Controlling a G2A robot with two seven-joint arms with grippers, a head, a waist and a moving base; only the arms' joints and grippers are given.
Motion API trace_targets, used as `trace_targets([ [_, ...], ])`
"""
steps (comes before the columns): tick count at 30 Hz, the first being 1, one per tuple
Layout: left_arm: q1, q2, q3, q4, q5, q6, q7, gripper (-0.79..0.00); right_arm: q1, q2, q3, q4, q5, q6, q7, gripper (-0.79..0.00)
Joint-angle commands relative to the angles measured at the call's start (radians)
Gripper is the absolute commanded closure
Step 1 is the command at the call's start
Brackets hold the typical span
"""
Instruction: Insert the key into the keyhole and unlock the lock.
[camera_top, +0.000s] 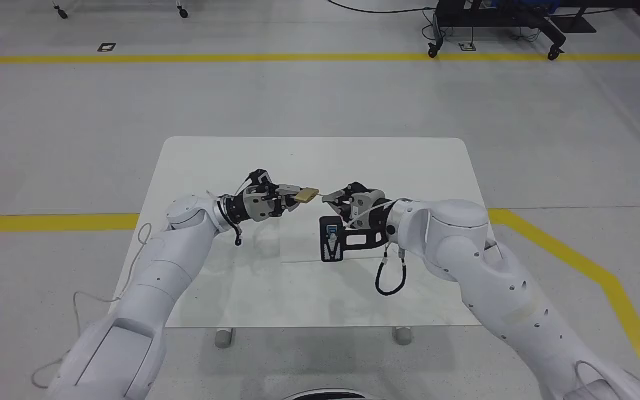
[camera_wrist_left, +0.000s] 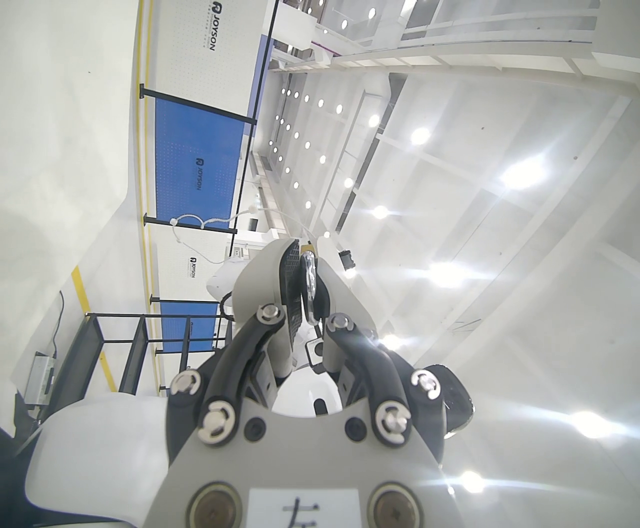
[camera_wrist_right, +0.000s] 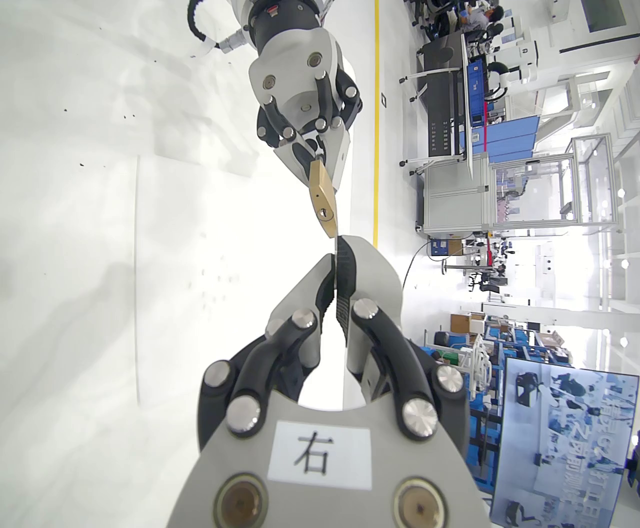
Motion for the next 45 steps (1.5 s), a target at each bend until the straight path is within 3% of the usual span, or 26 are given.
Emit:
trace_targets([
  [1,0.002,0.0,-0.003,-0.003,0.002,0.0,0.0,0.0,0.004,-0.002,-0.005,0.001,0.001,0.0,0.008,0.0],
  [19,0.008,0.0,-0.018,-0.023,0.028,0.004,-0.01,0.0,0.021,-0.013,-0.031,0.009,0.008,-0.012,0.073,0.0],
  [45,0.001,-0.006,-0.033,-0.011,0.041,0.005,-0.017,0.0,0.023,-0.019,-0.03,0.009,0.014,-0.021,0.023,0.0],
])
